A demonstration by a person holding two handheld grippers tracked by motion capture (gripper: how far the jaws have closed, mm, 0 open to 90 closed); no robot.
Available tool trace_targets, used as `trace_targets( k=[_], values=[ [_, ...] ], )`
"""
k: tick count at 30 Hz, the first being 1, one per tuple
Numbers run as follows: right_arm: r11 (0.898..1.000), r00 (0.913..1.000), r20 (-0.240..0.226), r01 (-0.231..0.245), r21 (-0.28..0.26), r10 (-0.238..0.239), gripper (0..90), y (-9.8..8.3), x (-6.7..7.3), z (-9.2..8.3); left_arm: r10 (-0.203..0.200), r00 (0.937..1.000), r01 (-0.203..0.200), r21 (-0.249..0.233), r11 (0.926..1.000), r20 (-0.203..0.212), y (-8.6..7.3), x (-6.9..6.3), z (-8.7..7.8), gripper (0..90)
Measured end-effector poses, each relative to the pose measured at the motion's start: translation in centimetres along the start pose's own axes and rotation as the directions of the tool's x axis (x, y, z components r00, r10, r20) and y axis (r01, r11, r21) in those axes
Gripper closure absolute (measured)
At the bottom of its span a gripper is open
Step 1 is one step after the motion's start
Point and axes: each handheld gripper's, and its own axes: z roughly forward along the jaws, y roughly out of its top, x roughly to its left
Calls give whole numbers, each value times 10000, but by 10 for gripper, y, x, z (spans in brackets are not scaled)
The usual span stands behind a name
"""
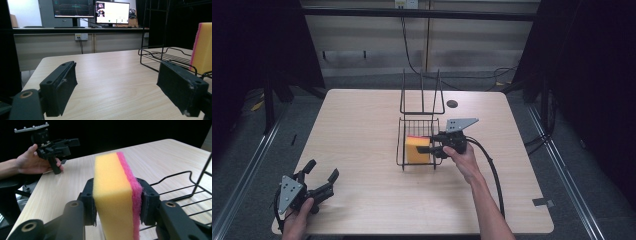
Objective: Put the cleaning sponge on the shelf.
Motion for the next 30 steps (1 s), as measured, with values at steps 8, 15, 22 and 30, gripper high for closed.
trace_targets(
  k=[8,15,22,30],
  values=[
    [9997,9991,396,109,204,-117,471,1,2,2,1,10000,-1,-1,10000,5,0,0,0,156],
    [9995,9934,1108,-291,76,281,291,3,3,-1,22,10000,-22,1,10000,-19,0,0,0,156],
    [9992,9877,1527,-308,-242,341,173,6,6,-5,2,10000,-2,2,10000,-1,0,0,0,156],
    [9993,9814,1913,-121,-359,187,148,12,13,-12,17,10000,-17,4,10000,-11,0,0,0,156]
  ],
)
